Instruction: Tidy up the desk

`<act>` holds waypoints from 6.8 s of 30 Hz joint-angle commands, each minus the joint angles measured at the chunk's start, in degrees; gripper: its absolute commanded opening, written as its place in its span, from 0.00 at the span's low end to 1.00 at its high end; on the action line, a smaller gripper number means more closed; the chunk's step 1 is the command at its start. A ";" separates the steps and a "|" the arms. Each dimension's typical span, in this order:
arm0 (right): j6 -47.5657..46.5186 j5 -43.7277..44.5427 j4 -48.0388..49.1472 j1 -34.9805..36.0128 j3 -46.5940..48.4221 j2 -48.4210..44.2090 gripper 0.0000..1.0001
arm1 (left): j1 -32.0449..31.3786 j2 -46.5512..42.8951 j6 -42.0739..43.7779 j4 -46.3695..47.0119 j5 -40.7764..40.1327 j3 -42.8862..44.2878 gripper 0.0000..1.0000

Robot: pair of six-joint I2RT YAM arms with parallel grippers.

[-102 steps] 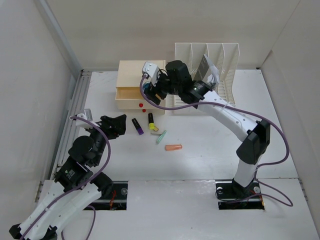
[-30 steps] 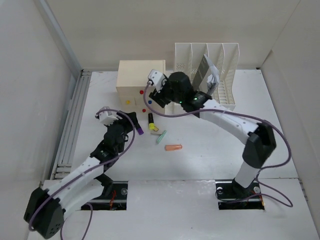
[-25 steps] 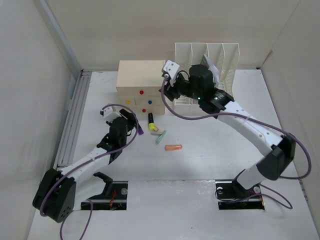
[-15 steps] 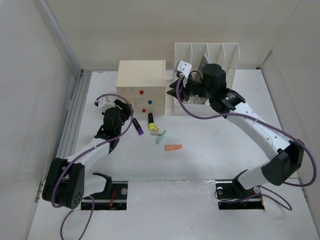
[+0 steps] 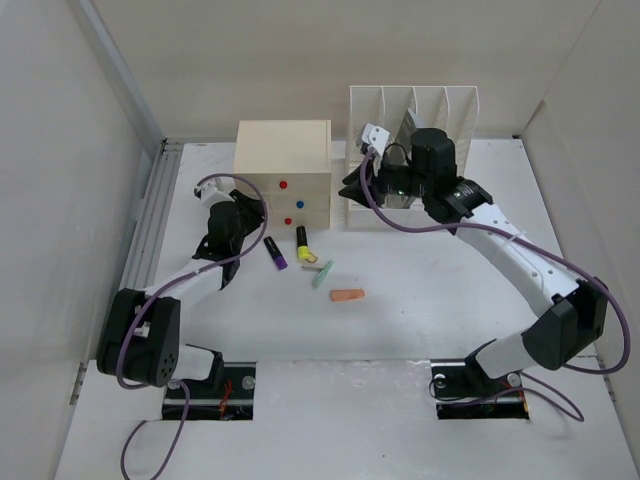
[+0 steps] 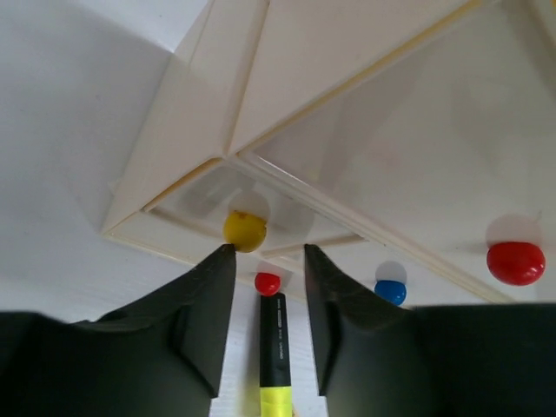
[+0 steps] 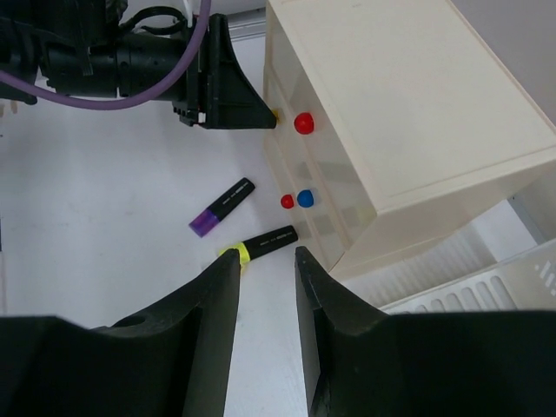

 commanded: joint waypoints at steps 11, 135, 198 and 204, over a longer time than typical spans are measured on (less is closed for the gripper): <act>1.41 -2.75 2.47 -0.68 -0.71 -2.18 0.37 | 1.32 2.11 0.67 2.96 0.54 2.91 0.31; -14.50 12.37 -12.74 15.58 5.28 30.96 0.02 | -1.84 -56.78 15.52 -38.78 1.42 6.08 0.48; -9.84 21.32 -8.25 21.11 44.64 45.63 0.48 | -1.84 -60.73 15.00 -39.84 -2.97 5.02 0.49; -13.35 21.94 -8.78 22.17 43.60 41.77 0.51 | -1.84 -60.73 15.00 -39.84 -2.97 4.49 0.51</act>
